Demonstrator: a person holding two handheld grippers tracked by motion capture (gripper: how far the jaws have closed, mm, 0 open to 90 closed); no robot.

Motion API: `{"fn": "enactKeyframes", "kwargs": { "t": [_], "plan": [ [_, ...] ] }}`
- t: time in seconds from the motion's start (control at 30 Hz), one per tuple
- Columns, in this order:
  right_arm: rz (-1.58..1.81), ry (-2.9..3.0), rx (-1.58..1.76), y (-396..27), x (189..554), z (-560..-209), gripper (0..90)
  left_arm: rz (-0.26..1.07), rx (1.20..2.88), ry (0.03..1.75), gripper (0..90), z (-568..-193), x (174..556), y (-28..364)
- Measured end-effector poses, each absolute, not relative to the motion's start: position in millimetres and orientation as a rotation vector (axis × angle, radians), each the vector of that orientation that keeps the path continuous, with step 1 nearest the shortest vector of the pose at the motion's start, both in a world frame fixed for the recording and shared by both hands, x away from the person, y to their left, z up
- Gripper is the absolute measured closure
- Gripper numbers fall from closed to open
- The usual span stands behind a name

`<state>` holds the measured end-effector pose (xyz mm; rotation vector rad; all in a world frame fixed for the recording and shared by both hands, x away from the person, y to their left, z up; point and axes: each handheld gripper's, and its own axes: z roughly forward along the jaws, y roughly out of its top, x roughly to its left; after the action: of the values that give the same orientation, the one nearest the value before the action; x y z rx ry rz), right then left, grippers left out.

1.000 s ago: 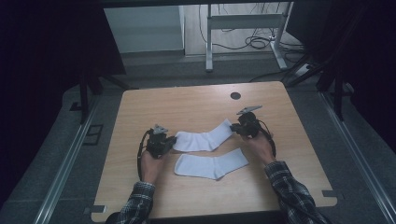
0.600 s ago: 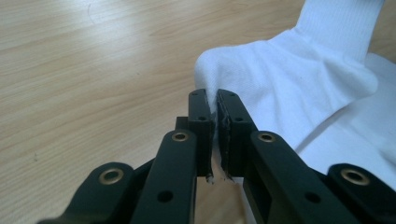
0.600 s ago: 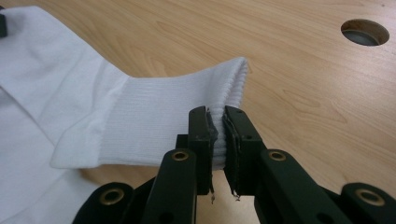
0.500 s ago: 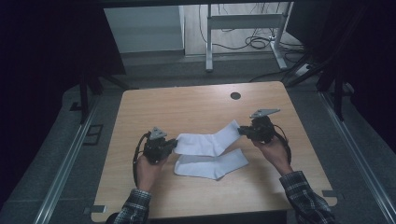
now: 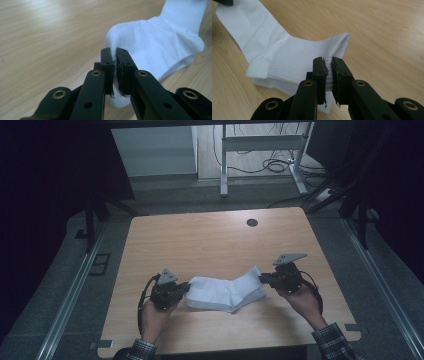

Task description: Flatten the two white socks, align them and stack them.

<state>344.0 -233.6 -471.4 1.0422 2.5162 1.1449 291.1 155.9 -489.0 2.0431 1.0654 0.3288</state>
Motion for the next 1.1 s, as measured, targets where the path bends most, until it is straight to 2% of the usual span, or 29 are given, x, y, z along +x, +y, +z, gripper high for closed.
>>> {"fn": "enactKeyframes", "kwargs": {
  "t": [0.37, 0.4, 0.43, 0.47, 0.5, 0.53, 0.63, 0.87, 1.03, 1.1],
  "plan": [
    [0.985, 2.607, 1.069, -230, 342, -504, 76.9, 0.312, 2.210, 1.088, 81.8, -513, 294, 141],
    [0.975, 2.611, 1.071, -230, 342, -505, 75.3, 0.310, 2.219, 1.088, 80.1, -514, 294, 140],
    [0.968, 2.594, 1.063, -231, 342, -504, 70.1, 0.349, 2.196, 1.091, 68.4, -512, 293, 141],
    [0.968, 2.594, 1.063, -231, 342, -504, 70.1, 0.349, 2.196, 1.091, 63.4, -512, 293, 141],
    [0.974, 2.571, 1.065, -232, 341, -501, 68.2, 0.370, 2.180, 1.097, 63.4, -509, 292, 141],
    [1.012, 2.541, 1.045, -233, 341, -495, 63.9, 0.389, 2.148, 1.101, 56.3, -505, 292, 144],
    [1.022, 2.520, 1.042, -231, 343, -494, 60.5, 0.372, 2.131, 1.115, 51.9, -506, 291, 146],
    [0.980, 2.541, 1.067, -225, 350, -512, 54.6, 0.353, 2.162, 1.165, 48.8, -523, 295, 144],
    [0.952, 2.565, 1.080, -221, 353, -523, 55.1, 0.327, 2.175, 1.168, 49.4, -532, 302, 143],
    [0.960, 2.572, 1.080, -221, 353, -523, 58.3, 0.308, 2.158, 1.165, 53.7, -532, 304, 143]
  ]
}}
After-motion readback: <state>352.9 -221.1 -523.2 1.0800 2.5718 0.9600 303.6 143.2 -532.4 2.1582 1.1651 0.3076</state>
